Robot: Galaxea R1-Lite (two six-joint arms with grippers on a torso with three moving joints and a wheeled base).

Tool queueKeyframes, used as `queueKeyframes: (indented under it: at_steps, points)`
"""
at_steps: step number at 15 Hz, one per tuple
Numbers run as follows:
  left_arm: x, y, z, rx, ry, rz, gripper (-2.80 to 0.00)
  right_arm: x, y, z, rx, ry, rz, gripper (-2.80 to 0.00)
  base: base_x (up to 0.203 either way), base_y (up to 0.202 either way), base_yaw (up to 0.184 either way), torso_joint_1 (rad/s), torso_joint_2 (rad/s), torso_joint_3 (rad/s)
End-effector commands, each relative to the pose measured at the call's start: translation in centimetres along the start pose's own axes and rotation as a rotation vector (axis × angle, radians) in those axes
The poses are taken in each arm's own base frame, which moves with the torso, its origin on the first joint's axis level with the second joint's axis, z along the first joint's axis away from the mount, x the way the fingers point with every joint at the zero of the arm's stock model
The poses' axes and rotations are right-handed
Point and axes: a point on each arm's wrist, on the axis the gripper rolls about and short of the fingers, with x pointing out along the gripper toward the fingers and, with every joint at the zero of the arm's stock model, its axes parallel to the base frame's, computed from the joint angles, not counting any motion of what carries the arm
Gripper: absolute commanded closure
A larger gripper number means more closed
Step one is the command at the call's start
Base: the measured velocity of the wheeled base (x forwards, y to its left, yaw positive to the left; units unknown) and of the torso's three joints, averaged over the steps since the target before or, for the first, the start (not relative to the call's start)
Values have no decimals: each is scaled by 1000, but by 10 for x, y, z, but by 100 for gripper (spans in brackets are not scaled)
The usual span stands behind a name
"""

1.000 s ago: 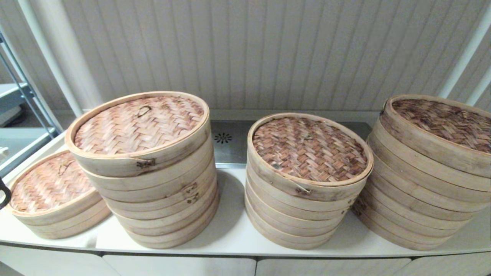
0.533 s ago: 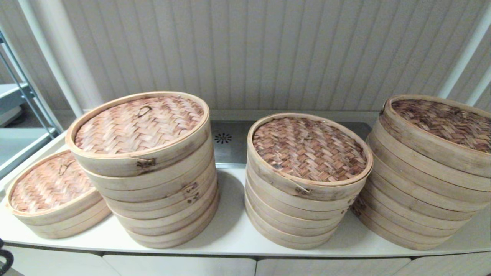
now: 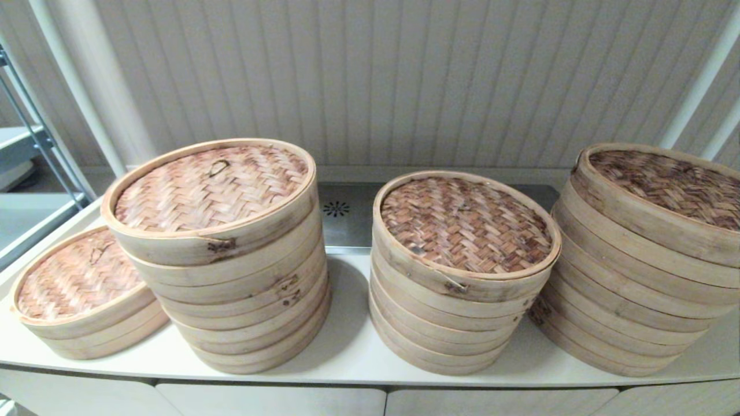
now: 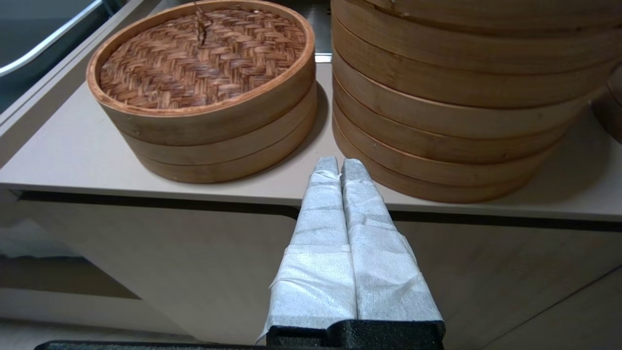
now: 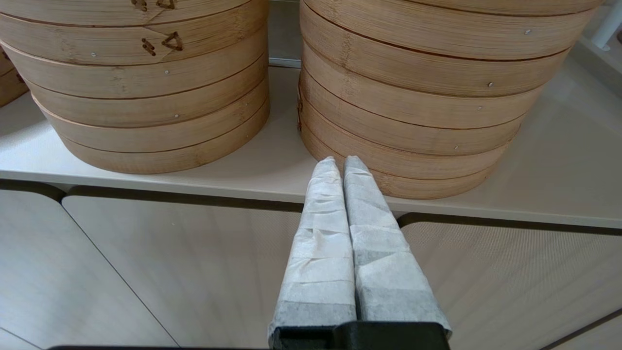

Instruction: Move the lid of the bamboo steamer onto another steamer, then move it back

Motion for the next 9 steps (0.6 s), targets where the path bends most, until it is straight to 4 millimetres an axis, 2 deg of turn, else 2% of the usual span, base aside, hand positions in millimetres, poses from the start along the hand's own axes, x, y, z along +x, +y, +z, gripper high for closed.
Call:
queueKeyframes:
  at_steps: [1, 4, 9]
  points:
    - [-14, 0, -14, -4, -89, -8, 0, 0, 0, 0, 0, -5, 1, 0, 0, 0, 0, 0, 0, 0]
    - [-27, 0, -34, 12, -142, -9, 0, 0, 0, 0, 0, -5, 1, 0, 0, 0, 0, 0, 0, 0]
    - [-21, -1, -41, 30, -188, -19, 0, 0, 0, 0, 0, -5, 1, 0, 0, 0, 0, 0, 0, 0]
